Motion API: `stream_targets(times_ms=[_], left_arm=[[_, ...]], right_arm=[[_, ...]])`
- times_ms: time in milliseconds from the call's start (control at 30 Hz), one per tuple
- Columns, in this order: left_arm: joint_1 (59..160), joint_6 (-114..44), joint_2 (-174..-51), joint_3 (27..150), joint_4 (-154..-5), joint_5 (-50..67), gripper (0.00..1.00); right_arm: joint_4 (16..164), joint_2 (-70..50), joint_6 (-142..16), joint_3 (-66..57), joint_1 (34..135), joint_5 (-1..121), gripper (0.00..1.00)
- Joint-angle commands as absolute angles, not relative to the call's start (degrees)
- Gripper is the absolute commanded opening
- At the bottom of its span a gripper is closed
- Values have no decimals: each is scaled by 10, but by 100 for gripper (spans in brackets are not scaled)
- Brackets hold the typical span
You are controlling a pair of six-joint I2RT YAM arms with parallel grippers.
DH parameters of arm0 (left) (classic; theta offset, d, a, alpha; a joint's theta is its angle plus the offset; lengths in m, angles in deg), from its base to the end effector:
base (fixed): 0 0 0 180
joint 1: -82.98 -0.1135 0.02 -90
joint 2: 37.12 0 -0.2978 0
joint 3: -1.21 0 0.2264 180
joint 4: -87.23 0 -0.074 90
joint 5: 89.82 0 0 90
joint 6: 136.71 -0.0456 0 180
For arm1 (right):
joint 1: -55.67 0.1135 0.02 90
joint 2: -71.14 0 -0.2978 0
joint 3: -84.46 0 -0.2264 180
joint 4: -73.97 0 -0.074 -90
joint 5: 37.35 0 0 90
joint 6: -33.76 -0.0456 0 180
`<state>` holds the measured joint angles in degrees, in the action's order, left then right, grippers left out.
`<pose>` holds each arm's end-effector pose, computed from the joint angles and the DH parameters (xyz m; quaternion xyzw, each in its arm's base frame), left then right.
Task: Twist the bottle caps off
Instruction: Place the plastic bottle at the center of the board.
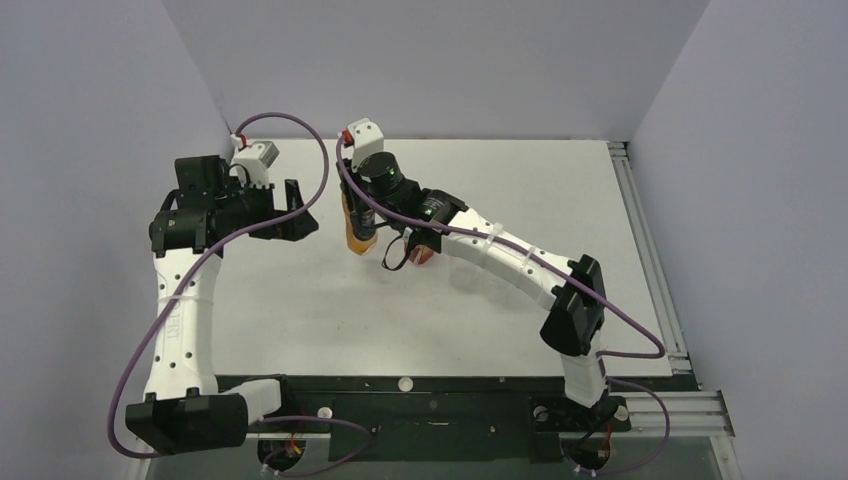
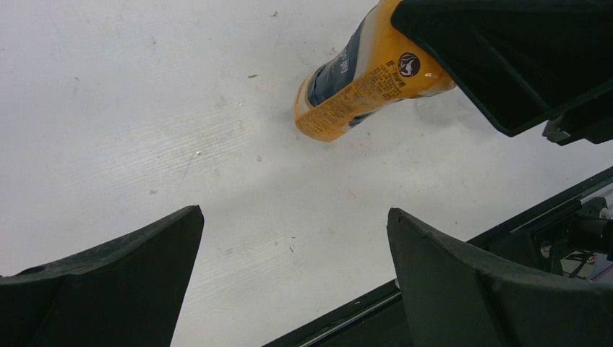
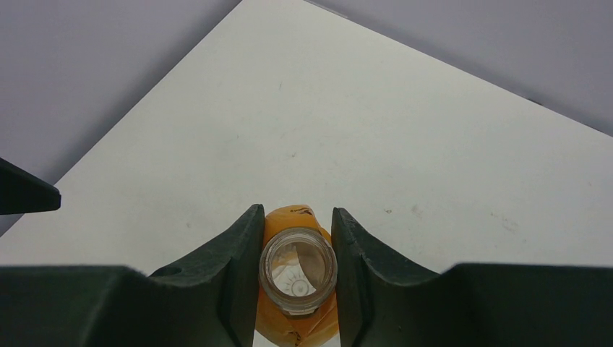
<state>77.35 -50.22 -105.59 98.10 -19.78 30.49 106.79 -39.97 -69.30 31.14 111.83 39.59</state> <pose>0.1919 -0.0042 0.4187 0.0845 0.8921 -0.2107 0.3907 0.2639 0.3750 0.4170 -0.2311 0.7688 0.2593 0.5370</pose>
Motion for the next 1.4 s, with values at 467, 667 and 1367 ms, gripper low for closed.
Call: stream_targets(times_ms=[467,667,1367], left_arm=[[746,-489,-1066,1010,-210,297,96],[744,-491,-1062,1005,-216,298,96],[725,-439,-1071,999,-248,274,97]], right_arm=[[975,-458,-706,334,1111,369,0],[964,-462,-702,321,1111,349,0],[941,-500,-720,257,1109,327,0]])
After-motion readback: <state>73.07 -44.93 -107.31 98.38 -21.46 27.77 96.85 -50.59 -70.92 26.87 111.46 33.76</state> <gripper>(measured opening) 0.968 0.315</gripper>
